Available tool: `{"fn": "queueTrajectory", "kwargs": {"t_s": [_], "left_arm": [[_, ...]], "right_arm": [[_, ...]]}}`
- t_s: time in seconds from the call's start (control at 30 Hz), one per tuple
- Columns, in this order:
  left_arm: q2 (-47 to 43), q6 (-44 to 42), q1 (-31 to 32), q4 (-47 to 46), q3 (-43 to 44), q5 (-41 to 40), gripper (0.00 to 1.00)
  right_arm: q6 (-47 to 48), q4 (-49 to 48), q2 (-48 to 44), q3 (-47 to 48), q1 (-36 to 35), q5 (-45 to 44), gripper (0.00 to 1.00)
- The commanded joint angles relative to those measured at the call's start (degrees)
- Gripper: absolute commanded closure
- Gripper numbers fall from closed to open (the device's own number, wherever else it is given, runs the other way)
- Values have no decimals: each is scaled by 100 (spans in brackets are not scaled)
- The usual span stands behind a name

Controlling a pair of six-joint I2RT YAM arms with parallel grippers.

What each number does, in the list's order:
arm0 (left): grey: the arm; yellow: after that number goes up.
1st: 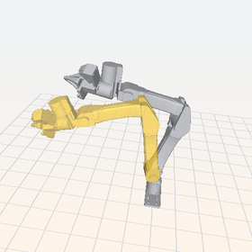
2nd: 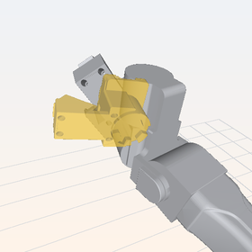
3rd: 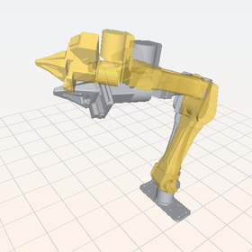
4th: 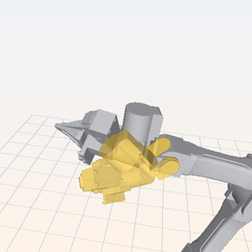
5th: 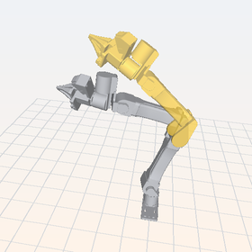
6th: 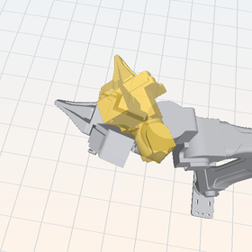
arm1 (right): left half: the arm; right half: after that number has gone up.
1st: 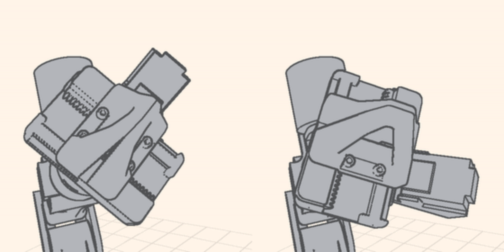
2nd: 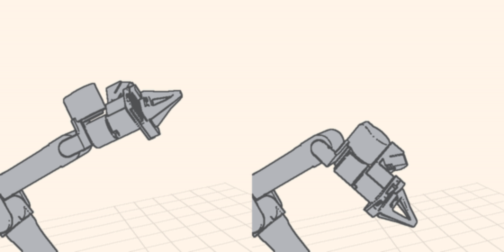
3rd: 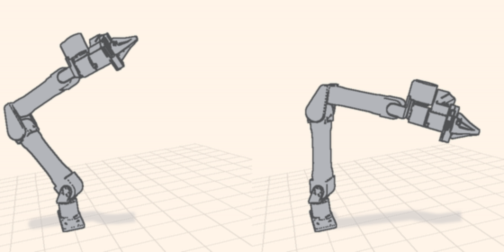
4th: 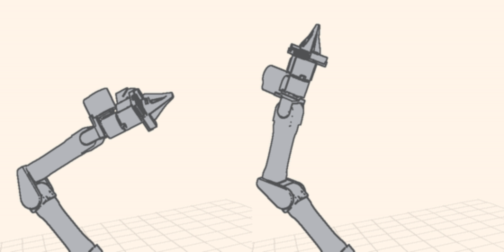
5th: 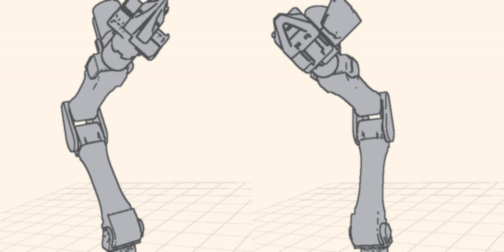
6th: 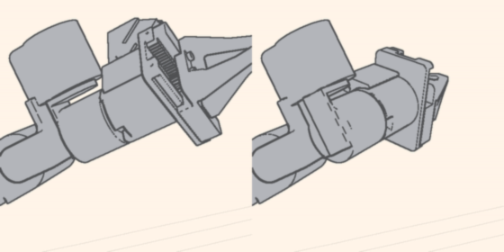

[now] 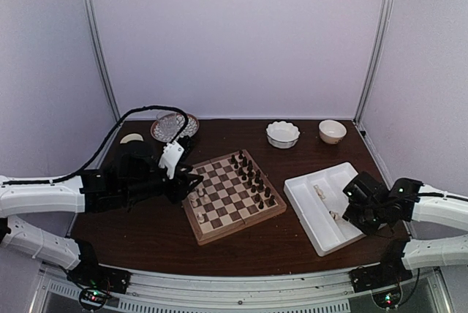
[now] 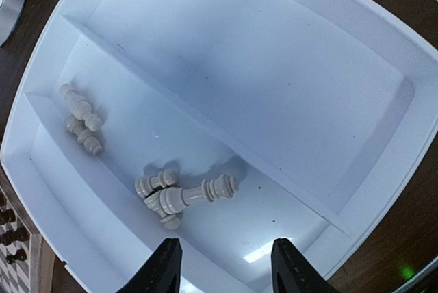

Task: Set up the chess pieces on the board
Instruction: Pick up the chess pile from the storage box.

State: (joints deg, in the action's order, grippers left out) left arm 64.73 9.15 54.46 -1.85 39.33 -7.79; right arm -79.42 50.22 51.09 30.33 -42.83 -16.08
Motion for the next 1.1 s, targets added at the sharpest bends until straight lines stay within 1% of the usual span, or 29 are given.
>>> {"fn": "queueTrajectory", "kwargs": {"t_s": [0.0,0.13,0.33,0.4,0.47,0.53,0.87,1.07], "left_arm": [[87,78,37,-294,-3,102,55],[65,76,34,-274,2,93,55],[10,71,34,-264,-13,77,55],[31,75,39,-264,-10,91,55],[53,91,33,-264,8,114,55],[68,95,33,-257,17,135,54],[22,74,46,-228,17,111,54],[10,89,47,-200,32,148,54]], "right_arm": [[-1585,-266,-267,-251,16,-345,51],[-2005,-96,-91,-140,16,-471,51],[-2322,-296,537,-68,12,-389,50],[-2423,-418,673,-58,11,-419,47],[-2400,-749,777,-120,7,-437,44],[-2460,-870,929,-87,14,-459,43],[-3137,-1192,1746,-13,14,-403,47],[-3216,-618,2232,515,13,-621,48]]}}
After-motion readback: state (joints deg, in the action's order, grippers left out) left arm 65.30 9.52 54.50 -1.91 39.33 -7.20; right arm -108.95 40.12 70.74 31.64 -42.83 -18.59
